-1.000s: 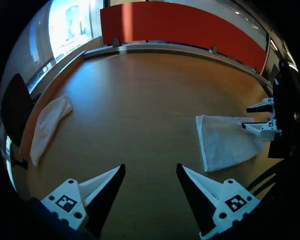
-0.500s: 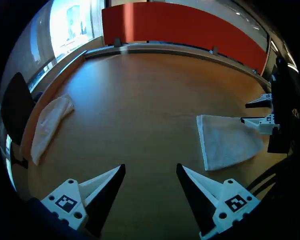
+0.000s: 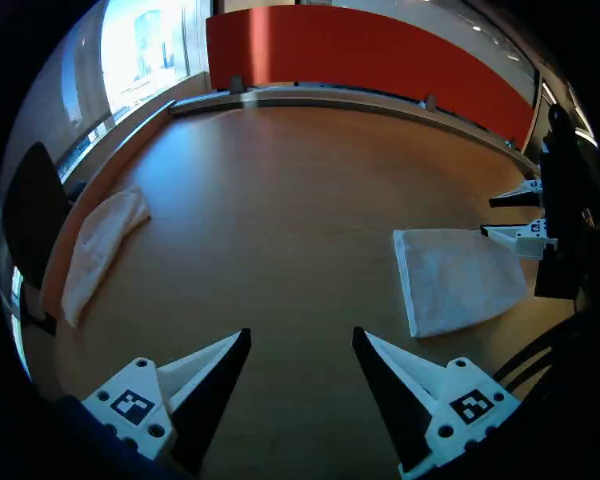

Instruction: Fold towel

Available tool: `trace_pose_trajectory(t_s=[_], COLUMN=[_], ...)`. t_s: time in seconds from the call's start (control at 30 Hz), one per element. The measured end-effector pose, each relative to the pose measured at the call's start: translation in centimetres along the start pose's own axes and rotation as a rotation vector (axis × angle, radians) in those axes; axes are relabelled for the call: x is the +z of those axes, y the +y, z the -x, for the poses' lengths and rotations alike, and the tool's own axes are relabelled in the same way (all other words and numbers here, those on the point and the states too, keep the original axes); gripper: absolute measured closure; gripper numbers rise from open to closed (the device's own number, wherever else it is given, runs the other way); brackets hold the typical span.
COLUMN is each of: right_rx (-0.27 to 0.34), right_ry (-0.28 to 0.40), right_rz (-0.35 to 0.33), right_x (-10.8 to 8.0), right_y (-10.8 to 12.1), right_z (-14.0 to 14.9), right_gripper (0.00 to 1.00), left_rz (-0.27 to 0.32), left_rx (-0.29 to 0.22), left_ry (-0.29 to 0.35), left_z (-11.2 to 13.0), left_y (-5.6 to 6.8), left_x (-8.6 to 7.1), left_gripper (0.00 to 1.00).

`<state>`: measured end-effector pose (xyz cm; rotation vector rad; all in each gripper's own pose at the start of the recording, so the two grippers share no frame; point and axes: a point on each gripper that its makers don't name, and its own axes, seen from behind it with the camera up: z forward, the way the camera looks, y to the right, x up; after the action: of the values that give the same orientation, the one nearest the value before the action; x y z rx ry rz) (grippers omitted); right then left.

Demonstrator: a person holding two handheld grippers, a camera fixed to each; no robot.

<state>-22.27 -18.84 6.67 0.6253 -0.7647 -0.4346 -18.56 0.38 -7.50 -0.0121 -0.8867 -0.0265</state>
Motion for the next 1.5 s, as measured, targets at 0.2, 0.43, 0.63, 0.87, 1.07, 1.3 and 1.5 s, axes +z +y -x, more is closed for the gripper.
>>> trace_pose_trajectory(t_s=[0.2, 0.43, 0.63, 0.87, 1.07, 1.3, 1.5], right_rx=[0.005, 0.018, 0.032, 0.055, 0.074, 0.091, 0.104], right_ry=[0.003, -0.001, -0.008, -0.02, -0.035, -0.057, -0.081], right_rz=[-0.002, -0.009, -0.006, 0.0, 0.001, 0.004, 0.009], right_x=[-0.5, -1.7, -3.1, -4.8, -6.0, -7.3, -8.5], right_y=[-0.3, -1.0, -1.5, -1.9, -2.3, -2.3, -2.1], right_z=[0.1, 1.4, 3.2, 5.5, 7.5, 9.9, 12.1], right_gripper=[0.0, 0.0, 0.0, 0.0, 0.0, 0.0, 0.0], left_rz=[0.0, -0.001, 0.0, 0.001, 0.0, -0.003, -0.003], left_rx=[-0.001, 0.003, 0.005, 0.008, 0.01, 0.012, 0.014], left_ry=[0.002, 0.005, 0.007, 0.009, 0.01, 0.012, 0.011], left_z=[0.0, -0.1, 0.0, 0.1, 0.1, 0.1, 0.1], left_y=[0.0, 0.0, 0.1, 0.2, 0.3, 0.2, 0.3], left_x=[-0.1, -0.3, -0.5, -0.8, -1.0, -1.2, -1.3], left_gripper=[0.06, 0.06, 0.06, 0.06, 0.06, 0.06, 0.05])
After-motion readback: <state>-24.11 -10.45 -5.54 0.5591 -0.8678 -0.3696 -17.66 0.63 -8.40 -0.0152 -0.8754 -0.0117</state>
